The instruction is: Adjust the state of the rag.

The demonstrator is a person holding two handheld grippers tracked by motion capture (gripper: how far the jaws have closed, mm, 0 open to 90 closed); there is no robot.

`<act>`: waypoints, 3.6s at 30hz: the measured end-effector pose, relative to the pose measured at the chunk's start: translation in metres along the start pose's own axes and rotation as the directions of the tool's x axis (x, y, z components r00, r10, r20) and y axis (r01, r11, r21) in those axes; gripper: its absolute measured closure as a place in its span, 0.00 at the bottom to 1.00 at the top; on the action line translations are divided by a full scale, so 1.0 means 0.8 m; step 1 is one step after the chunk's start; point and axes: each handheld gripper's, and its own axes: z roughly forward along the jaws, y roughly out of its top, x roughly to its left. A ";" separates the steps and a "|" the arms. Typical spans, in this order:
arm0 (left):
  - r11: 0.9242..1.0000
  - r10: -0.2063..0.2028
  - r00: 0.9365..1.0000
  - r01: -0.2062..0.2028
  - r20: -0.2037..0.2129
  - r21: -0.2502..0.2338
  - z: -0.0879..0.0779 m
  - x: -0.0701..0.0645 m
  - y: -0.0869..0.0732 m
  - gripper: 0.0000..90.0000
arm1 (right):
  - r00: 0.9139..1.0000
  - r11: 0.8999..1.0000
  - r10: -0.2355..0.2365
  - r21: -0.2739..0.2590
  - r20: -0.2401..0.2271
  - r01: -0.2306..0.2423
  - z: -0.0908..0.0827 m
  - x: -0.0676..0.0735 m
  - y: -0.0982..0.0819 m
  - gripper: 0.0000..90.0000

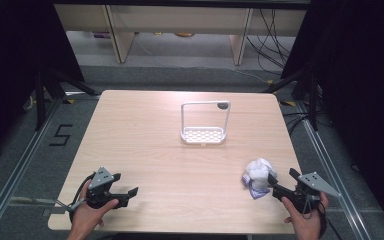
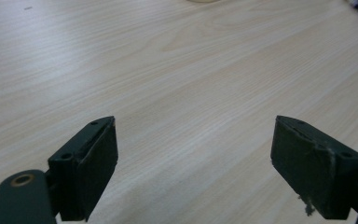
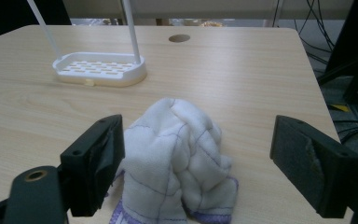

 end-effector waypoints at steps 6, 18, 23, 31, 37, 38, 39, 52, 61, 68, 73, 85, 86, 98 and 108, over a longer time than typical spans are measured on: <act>1.000 0.003 1.000 -0.003 -0.011 0.006 0.004 -0.001 0.000 0.16 | 1.000 0.999 -0.014 0.041 -0.006 0.014 0.002 0.004 0.001 0.22; 1.000 0.002 1.000 -0.003 0.004 0.019 0.007 -0.003 -0.002 0.16 | 0.995 0.987 -0.083 0.131 -0.055 0.090 0.009 0.010 0.023 0.19; 1.000 0.003 1.000 -0.004 0.011 0.019 0.009 -0.004 -0.003 0.16 | 0.993 0.976 -0.093 0.190 -0.071 0.105 0.016 0.016 0.042 0.18; 1.000 0.012 1.000 -0.013 0.017 0.029 0.013 -0.004 -0.004 0.16 | 0.976 0.924 -0.194 0.317 -0.102 0.216 0.059 0.012 0.067 0.17; 1.000 0.014 1.000 -0.014 0.018 0.028 0.012 -0.004 -0.004 0.16 | 0.986 0.893 -0.133 0.420 -0.101 0.163 0.091 0.013 0.059 0.18; 1.000 0.014 1.000 -0.014 0.018 0.027 0.012 -0.004 -0.004 0.17 | 0.984 0.886 -0.147 0.428 -0.100 0.176 0.096 0.012 0.056 0.18; 0.999 0.016 1.000 -0.016 0.011 0.030 0.012 -0.005 -0.003 0.16 | 0.986 0.880 -0.128 0.447 -0.105 0.161 0.098 0.012 0.054 0.18; 0.998 0.048 0.999 -0.048 0.021 0.050 0.010 -0.003 -0.002 0.17 | 0.975 0.867 -0.085 0.467 -0.208 0.175 0.115 0.008 0.033 0.55; 0.998 0.052 0.998 -0.053 0.018 0.044 0.010 -0.002 -0.002 0.17 | 0.941 0.903 -0.156 0.342 -0.301 0.259 0.094 0.062 0.070 0.63; 1.000 0.008 1.000 -0.008 0.015 0.009 0.012 -0.004 -0.003 0.17 | 0.888 0.917 -0.144 0.279 -0.437 0.286 0.101 0.133 0.098 0.63; 1.000 0.006 1.000 -0.006 0.014 0.009 0.011 -0.005 -0.002 0.17 | 0.852 0.900 -0.156 0.283 -0.499 0.331 0.119 0.179 0.098 0.63; 1.000 0.028 0.999 -0.028 0.025 0.012 0.010 -0.007 -0.002 0.18 | 0.796 0.820 -0.178 0.359 -0.579 0.445 0.188 0.278 0.039 0.57; 1.000 0.024 0.999 -0.025 0.029 0.012 0.011 -0.007 -0.002 0.18 | 0.790 0.826 -0.190 0.340 -0.583 0.450 0.193 0.279 0.033 0.53; 0.999 0.015 0.983 -0.022 0.181 0.034 0.019 -0.046 0.003 0.32 | 0.823 0.865 -0.184 0.310 -0.537 0.396 0.109 0.202 0.046 0.41; 0.995 0.084 0.972 -0.093 0.218 0.031 0.047 -0.096 0.015 0.42 | 0.795 0.813 -0.234 0.336 -0.559 0.476 0.104 0.202 -0.002 0.54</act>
